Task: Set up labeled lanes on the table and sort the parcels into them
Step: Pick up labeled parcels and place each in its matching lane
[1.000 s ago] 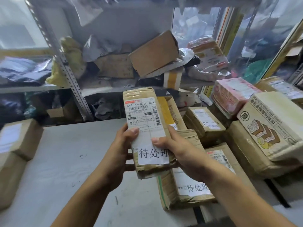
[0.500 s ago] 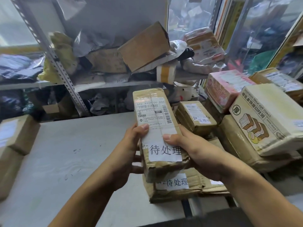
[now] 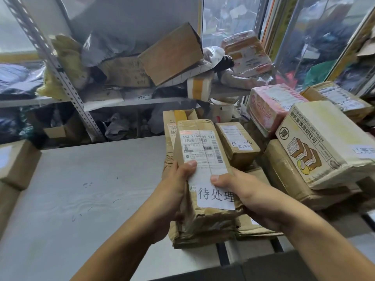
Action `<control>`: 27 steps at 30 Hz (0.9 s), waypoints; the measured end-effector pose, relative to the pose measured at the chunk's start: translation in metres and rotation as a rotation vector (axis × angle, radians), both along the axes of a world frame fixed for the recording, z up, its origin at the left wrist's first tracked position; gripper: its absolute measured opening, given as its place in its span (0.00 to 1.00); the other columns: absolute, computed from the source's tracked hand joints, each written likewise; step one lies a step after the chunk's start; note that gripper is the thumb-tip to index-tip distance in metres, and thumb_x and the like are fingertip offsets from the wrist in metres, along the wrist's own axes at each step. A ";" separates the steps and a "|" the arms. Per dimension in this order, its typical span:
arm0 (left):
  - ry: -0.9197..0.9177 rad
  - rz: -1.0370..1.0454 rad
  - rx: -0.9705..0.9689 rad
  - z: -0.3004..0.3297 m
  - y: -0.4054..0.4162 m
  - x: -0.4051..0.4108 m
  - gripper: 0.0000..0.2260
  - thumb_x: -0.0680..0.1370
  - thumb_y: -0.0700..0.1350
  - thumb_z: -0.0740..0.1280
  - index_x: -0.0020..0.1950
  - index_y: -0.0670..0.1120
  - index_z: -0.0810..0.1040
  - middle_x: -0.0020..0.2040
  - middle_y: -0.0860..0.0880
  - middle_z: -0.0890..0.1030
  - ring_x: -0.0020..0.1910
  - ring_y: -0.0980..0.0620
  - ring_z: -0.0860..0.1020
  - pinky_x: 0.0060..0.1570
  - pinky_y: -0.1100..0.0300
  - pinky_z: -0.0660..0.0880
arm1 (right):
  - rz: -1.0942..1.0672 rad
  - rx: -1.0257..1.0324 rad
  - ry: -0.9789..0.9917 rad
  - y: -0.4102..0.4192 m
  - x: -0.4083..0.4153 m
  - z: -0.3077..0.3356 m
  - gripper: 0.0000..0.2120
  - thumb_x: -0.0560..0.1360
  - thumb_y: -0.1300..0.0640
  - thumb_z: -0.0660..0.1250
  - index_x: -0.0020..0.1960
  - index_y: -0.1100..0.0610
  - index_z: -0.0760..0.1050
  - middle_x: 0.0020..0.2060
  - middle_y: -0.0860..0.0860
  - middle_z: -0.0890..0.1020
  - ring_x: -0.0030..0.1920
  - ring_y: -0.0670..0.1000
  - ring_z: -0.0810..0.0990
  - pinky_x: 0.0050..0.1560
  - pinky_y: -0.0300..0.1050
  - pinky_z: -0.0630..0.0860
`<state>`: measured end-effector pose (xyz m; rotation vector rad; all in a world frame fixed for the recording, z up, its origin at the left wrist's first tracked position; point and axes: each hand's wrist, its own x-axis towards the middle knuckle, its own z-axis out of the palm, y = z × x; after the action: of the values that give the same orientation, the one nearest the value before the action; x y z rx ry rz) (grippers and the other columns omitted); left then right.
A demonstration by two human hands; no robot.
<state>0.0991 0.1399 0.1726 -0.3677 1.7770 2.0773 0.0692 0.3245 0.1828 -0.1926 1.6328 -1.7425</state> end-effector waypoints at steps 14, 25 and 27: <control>0.148 0.121 -0.145 -0.010 0.009 -0.007 0.20 0.80 0.54 0.64 0.67 0.68 0.61 0.47 0.71 0.81 0.45 0.57 0.85 0.35 0.63 0.80 | -0.032 0.026 0.015 0.010 0.005 -0.009 0.22 0.73 0.44 0.67 0.66 0.43 0.69 0.53 0.44 0.86 0.53 0.46 0.85 0.44 0.35 0.79; 0.239 0.150 -0.202 -0.007 0.018 -0.006 0.29 0.79 0.53 0.66 0.75 0.66 0.56 0.58 0.67 0.75 0.47 0.60 0.84 0.40 0.61 0.82 | -0.085 -0.041 0.057 0.016 -0.001 -0.016 0.26 0.73 0.43 0.66 0.70 0.45 0.69 0.59 0.45 0.84 0.59 0.50 0.83 0.57 0.44 0.80; 0.245 0.160 -0.225 -0.007 0.017 -0.005 0.30 0.78 0.55 0.66 0.75 0.66 0.55 0.56 0.69 0.74 0.47 0.63 0.83 0.40 0.62 0.81 | -0.089 -0.040 0.069 0.018 -0.002 -0.016 0.27 0.73 0.42 0.66 0.70 0.44 0.69 0.59 0.44 0.83 0.58 0.48 0.83 0.55 0.43 0.80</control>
<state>0.0937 0.1573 0.1656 -0.3387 2.2022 2.1094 0.0667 0.3423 0.1671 -0.2040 1.6797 -1.8549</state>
